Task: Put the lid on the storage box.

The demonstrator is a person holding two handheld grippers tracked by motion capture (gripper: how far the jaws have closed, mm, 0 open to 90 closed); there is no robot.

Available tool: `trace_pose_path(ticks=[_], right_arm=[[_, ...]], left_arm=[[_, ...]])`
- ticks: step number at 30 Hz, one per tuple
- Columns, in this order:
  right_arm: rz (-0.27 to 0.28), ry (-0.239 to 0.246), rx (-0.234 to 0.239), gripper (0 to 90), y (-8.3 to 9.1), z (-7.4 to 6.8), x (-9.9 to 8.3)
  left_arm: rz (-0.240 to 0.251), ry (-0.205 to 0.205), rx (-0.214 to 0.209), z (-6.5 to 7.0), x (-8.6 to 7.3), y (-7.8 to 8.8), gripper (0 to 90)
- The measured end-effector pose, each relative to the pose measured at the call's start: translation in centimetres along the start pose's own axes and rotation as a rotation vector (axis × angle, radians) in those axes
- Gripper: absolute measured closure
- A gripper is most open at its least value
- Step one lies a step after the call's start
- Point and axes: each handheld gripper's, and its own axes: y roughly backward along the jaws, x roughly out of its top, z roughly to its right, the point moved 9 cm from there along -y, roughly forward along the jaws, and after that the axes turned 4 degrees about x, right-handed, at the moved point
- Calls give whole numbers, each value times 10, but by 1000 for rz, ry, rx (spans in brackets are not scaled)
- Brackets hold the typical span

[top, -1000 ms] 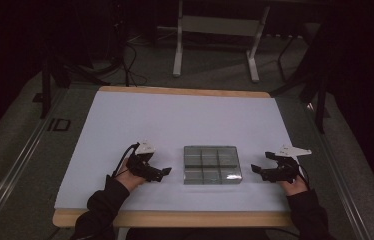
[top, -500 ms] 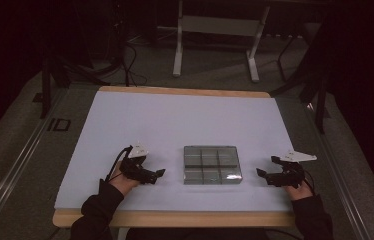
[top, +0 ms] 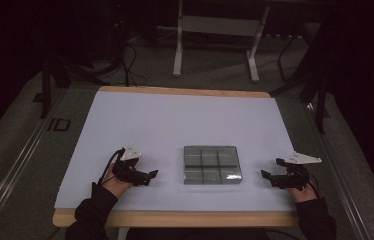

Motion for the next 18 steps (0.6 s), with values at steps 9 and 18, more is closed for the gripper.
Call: trace_pose_path(ticks=[9,18], right_arm=[[5,-12,-46,142,10,10,-6],[19,-29,-72,142,20,19,-9]], left_arm=[[3,21,24,-6,-6,5,24],[6,33,48,-10,-12,8,23]])
